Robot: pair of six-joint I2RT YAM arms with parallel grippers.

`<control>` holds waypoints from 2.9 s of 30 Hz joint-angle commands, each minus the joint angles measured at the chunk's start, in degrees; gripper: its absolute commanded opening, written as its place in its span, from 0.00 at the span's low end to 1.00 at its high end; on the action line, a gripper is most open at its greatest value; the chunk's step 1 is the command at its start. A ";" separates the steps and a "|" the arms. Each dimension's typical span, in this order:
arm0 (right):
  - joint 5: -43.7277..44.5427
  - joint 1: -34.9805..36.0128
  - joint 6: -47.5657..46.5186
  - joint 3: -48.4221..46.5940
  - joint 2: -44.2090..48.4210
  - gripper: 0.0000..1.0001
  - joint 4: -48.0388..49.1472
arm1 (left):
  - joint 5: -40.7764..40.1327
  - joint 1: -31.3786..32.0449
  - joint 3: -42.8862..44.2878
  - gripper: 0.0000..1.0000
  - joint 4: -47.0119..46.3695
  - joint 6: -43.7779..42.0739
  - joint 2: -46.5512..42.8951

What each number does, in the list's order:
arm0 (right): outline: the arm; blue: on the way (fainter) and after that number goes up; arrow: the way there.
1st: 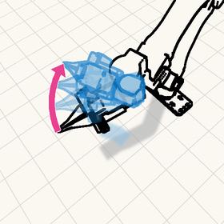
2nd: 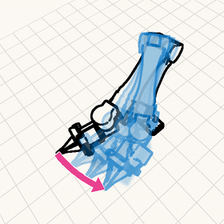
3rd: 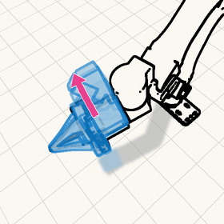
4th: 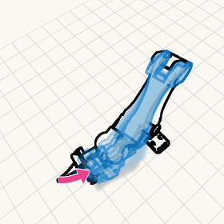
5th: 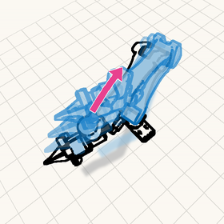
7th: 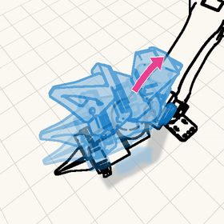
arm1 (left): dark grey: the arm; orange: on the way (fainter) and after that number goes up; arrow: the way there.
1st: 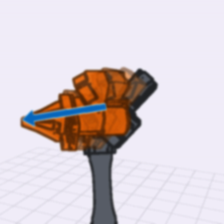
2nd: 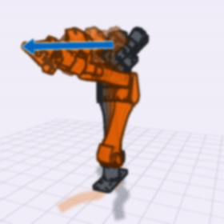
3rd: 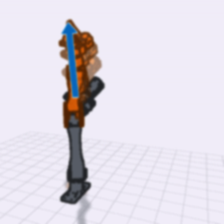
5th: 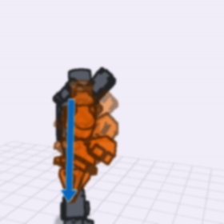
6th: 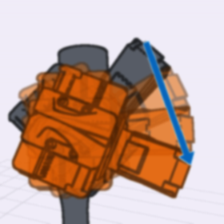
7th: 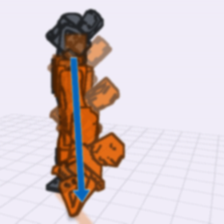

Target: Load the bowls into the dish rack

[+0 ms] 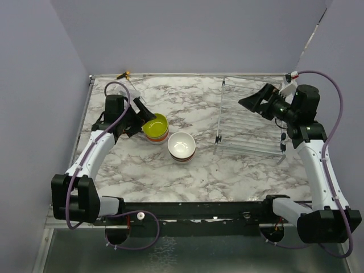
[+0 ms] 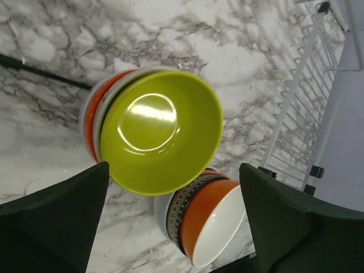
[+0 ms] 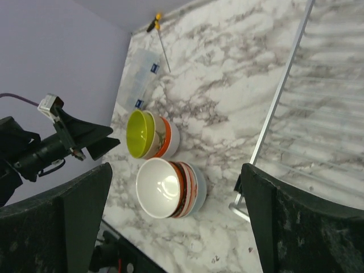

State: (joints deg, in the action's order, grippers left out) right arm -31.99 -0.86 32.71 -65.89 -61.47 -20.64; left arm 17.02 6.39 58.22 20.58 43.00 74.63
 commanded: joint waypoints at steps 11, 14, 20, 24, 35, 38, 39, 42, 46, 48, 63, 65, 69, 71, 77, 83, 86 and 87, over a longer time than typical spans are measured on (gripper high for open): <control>-4.83 0.86 6.11 7.17 -5.92 0.95 -5.29 | -4.12 11.41 -9.04 0.82 -0.39 2.13 -8.68; -3.83 0.86 6.65 7.17 -7.38 0.92 -5.67 | -5.91 14.90 -8.66 0.78 -0.37 2.36 -7.85; -2.87 2.41 6.48 7.44 -8.23 0.90 -6.60 | -10.93 20.02 -8.60 0.58 0.87 2.58 -4.59; -1.32 2.44 5.66 7.53 -8.14 0.90 -8.27 | -15.63 20.94 -8.51 0.46 2.79 3.73 -2.45; 1.42 2.44 6.62 10.01 -6.90 0.87 -6.94 | -12.57 21.47 -4.74 0.37 5.85 -2.97 1.71; 1.72 2.44 7.01 10.08 -6.52 0.87 -6.57 | -11.04 21.55 -3.71 0.37 6.31 -4.97 2.84; 1.75 2.43 7.06 10.12 -6.47 0.87 -6.66 | -10.48 21.56 -3.49 0.37 6.32 -5.43 3.07; 1.83 2.42 7.19 10.26 -5.89 0.87 -6.83 | -8.17 21.59 -2.89 0.47 6.31 -7.13 3.33; 2.05 2.37 6.89 10.60 -5.21 0.87 -7.46 | -7.80 21.71 -3.24 0.53 6.32 -8.51 2.95; 2.21 2.40 6.76 10.77 -5.03 0.87 -7.92 | -7.27 21.75 -3.82 0.49 6.38 -8.79 2.85; 5.46 2.44 8.86 10.96 -3.47 0.86 -7.10 | -6.70 22.43 -3.51 0.03 6.59 -8.44 2.81; 5.48 2.42 9.02 10.77 -3.49 0.86 -7.24 | -6.95 22.43 -2.83 0.00 6.69 -8.33 2.27; 5.86 2.40 9.29 10.61 -3.07 0.86 -7.30 | -6.96 22.46 -0.70 0.00 6.77 -8.46 1.35; 6.04 2.43 9.48 10.56 -2.95 0.86 -7.30 | -6.99 22.44 0.76 0.00 7.11 -8.55 0.95; 3.03 2.42 9.49 11.16 -2.54 0.90 -5.31 | -8.40 22.46 3.69 0.00 7.58 -8.35 -1.11; -7.50 2.40 10.35 15.78 -1.19 0.99 4.45 | -8.70 22.45 4.76 0.00 7.47 -7.89 -2.29; -10.69 2.80 11.75 16.67 -0.97 1.00 7.20 | -6.47 22.48 6.17 0.00 5.79 -5.65 -1.85; -11.40 3.15 13.11 17.19 -0.81 1.00 8.75 | -5.12 22.44 6.59 0.00 4.57 -4.55 -1.42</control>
State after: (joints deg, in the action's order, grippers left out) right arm -36.14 1.45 42.78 -50.24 -63.33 -18.96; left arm 9.47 28.62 61.49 28.84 34.98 73.76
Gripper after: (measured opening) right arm 0.995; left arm 0.017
